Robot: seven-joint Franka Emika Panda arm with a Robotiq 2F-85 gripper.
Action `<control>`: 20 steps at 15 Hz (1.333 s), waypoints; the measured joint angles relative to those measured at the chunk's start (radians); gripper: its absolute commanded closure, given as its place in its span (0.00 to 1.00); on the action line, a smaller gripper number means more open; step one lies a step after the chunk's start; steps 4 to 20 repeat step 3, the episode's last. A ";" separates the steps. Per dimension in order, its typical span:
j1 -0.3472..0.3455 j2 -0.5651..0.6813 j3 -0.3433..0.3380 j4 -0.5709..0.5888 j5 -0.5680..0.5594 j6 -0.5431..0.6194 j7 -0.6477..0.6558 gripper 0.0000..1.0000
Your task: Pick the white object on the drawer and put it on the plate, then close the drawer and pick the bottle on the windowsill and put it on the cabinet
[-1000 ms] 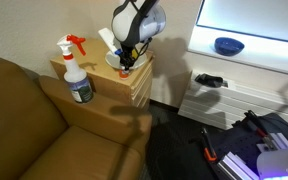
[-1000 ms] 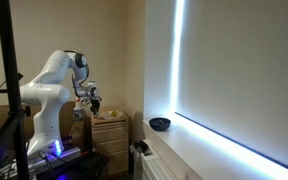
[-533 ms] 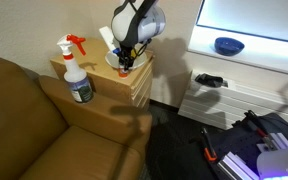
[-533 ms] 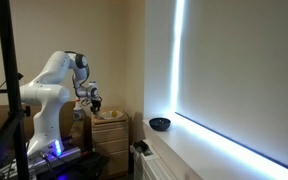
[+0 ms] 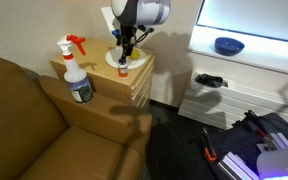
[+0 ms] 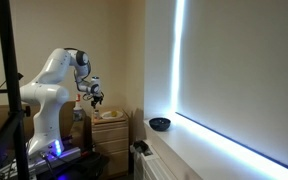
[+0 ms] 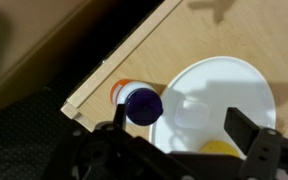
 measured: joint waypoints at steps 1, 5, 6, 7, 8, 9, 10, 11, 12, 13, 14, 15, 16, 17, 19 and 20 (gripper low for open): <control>-0.034 -0.032 0.044 -0.026 0.041 0.020 -0.049 0.00; -0.134 -0.118 0.177 -0.098 0.185 0.080 -0.185 0.00; -0.134 -0.118 0.177 -0.098 0.185 0.080 -0.185 0.00; -0.134 -0.118 0.177 -0.098 0.185 0.080 -0.185 0.00; -0.134 -0.118 0.177 -0.098 0.185 0.080 -0.185 0.00; -0.134 -0.118 0.177 -0.098 0.185 0.080 -0.185 0.00; -0.134 -0.118 0.177 -0.098 0.185 0.080 -0.185 0.00; -0.134 -0.118 0.177 -0.098 0.185 0.080 -0.185 0.00; -0.134 -0.118 0.177 -0.098 0.185 0.080 -0.185 0.00; -0.134 -0.118 0.177 -0.098 0.185 0.080 -0.185 0.00; -0.134 -0.118 0.177 -0.098 0.185 0.080 -0.185 0.00; -0.134 -0.118 0.177 -0.098 0.185 0.080 -0.185 0.00; -0.134 -0.118 0.177 -0.098 0.185 0.080 -0.185 0.00; -0.134 -0.118 0.177 -0.098 0.185 0.080 -0.185 0.00; -0.134 -0.118 0.177 -0.098 0.185 0.080 -0.185 0.00; -0.134 -0.118 0.177 -0.098 0.185 0.080 -0.185 0.00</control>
